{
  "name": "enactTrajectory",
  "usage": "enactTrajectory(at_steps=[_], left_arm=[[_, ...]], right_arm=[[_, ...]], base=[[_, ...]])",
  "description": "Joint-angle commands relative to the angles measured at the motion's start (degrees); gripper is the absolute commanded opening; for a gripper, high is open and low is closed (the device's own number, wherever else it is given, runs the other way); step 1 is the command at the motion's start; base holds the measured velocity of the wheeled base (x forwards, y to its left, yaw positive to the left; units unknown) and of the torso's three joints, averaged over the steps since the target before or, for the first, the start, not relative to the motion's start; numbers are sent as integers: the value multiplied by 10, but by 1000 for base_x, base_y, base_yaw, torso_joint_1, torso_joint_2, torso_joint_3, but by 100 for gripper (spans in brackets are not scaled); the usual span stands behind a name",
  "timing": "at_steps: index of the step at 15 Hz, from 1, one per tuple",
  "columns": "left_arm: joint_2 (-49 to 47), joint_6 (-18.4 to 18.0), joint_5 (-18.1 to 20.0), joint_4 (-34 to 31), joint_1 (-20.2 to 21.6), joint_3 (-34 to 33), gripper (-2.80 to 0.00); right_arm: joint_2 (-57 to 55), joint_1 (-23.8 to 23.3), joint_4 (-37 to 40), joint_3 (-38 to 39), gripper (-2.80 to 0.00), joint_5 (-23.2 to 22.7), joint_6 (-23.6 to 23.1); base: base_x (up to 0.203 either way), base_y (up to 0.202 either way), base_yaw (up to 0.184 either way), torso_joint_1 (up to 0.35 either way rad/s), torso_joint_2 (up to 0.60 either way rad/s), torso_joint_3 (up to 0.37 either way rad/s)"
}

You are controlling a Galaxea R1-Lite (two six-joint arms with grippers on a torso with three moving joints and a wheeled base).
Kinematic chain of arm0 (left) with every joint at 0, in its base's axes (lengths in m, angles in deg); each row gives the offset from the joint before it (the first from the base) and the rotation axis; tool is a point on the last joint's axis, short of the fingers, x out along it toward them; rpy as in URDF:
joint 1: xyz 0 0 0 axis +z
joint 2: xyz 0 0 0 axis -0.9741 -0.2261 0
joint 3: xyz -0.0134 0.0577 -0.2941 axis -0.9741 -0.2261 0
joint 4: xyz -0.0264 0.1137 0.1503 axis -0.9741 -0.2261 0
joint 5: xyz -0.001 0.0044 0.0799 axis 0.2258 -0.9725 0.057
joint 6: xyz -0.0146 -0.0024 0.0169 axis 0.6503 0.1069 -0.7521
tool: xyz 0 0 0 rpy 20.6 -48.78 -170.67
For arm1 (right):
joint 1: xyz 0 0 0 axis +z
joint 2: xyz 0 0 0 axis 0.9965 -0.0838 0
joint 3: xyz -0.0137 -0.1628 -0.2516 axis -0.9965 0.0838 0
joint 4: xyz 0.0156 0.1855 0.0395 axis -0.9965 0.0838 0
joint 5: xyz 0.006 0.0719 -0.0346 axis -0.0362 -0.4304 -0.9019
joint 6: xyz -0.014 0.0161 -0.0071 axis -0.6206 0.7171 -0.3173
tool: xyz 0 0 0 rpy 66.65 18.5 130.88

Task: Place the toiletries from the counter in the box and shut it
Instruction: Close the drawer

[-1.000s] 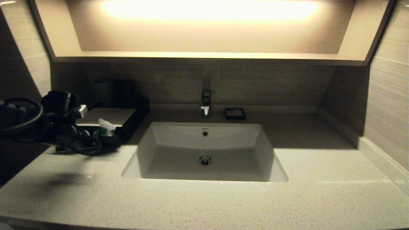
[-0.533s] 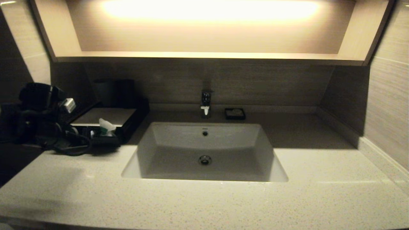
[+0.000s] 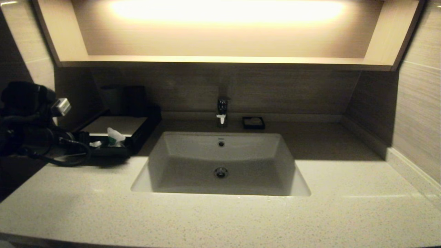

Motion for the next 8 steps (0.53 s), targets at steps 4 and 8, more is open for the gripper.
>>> enactTrajectory(at_steps=[4,8], left_arm=[[-25,-3,1,0,0,5,-280],[-45,-18,-1,29,3,10,-280]], right_arm=[[0,0,0,1,-280,0,0],[0,0,0,1,-280,0,0]], base=[[0,0,0,0,0,0],[0,0,0,0,0,0]])
